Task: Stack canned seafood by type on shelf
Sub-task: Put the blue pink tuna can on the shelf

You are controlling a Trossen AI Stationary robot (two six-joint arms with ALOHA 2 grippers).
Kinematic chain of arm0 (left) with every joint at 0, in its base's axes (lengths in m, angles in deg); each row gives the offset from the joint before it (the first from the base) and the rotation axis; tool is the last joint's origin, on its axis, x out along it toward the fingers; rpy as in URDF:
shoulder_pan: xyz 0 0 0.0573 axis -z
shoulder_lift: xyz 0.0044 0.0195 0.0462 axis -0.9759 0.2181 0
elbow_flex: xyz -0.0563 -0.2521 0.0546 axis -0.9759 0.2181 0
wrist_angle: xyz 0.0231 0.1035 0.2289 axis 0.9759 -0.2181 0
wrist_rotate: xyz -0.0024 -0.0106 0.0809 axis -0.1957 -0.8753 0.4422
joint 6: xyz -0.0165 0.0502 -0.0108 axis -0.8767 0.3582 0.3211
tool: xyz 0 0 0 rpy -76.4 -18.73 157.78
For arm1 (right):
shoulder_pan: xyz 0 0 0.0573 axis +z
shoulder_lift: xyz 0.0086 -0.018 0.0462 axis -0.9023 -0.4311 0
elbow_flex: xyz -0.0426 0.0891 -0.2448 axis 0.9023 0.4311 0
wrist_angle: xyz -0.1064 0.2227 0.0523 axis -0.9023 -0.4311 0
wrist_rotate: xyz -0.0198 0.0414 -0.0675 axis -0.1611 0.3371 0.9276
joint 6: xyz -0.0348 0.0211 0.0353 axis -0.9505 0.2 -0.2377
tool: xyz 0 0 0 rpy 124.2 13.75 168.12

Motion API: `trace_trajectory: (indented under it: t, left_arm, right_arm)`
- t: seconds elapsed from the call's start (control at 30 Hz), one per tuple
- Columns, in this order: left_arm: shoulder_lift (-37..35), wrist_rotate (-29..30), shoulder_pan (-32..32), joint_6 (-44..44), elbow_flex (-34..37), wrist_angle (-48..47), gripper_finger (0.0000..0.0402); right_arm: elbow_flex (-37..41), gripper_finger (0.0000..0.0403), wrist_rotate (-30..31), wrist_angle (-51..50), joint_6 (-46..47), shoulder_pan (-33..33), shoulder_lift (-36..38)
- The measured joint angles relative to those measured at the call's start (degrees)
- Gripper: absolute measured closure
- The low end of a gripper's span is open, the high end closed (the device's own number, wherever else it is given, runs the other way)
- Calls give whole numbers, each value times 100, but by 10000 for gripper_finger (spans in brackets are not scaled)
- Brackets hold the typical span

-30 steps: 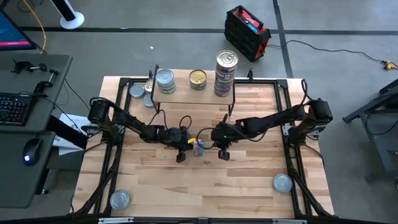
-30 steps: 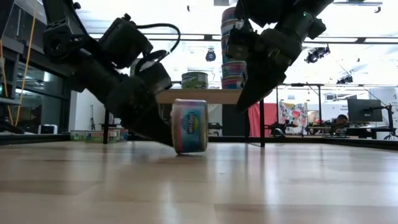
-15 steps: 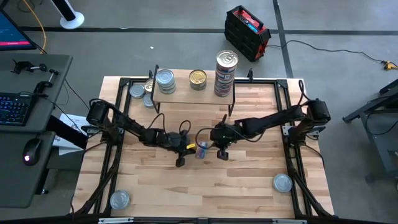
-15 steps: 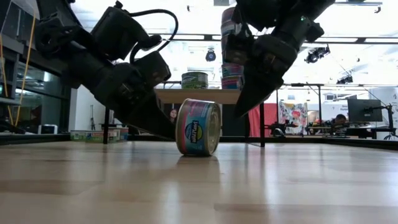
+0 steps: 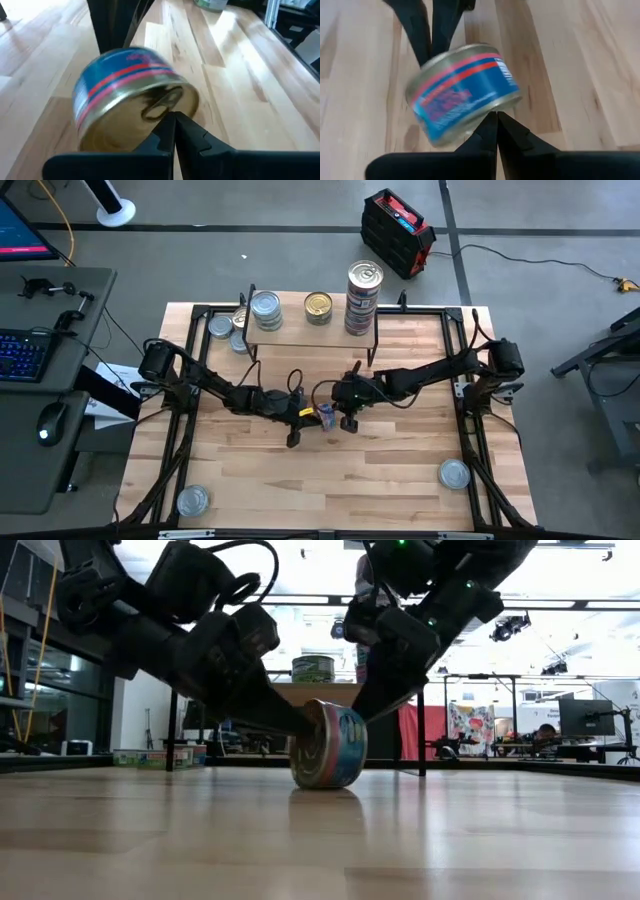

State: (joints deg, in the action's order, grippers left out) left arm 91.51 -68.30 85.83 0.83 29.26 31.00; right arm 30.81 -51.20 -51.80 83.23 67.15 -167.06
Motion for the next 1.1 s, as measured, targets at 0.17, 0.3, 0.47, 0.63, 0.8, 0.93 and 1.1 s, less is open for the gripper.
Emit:
trace_trajectory:
  t: [0.17, 0.3, 0.47, 0.63, 0.8, 0.93, 1.1]
  left_arm:
    - [63, -4, 28, -3, -239, 2, 401]
    - [342, -33, 112, 1, -652, -1, 401]
    - [442, -307, 35, -53, -782, -160, 401]
    - [42, -860, 14, -5, -725, -663, 401]
    - [-785, -806, -24, 54, -469, -1542, 401]
    - [-1653, -532, -67, 220, -137, -2230, 401]
    - [-2872, 148, -290, 500, 422, -2854, 401]
  right_arm:
    - [0, 403, -201, 198, -33, -69, 0]
    - [0, 403, -250, 245, -216, -85, 0]
    - [2, 403, -189, 0, -290, -127, 96]
    - [0, 403, 282, -476, -412, -218, 649]
    - [0, 403, 345, -760, 400, -240, 1378]
    - [0, 401, 194, -567, 1971, -110, 1623]
    - [-2, 363, 86, -272, 2902, 271, 1430]
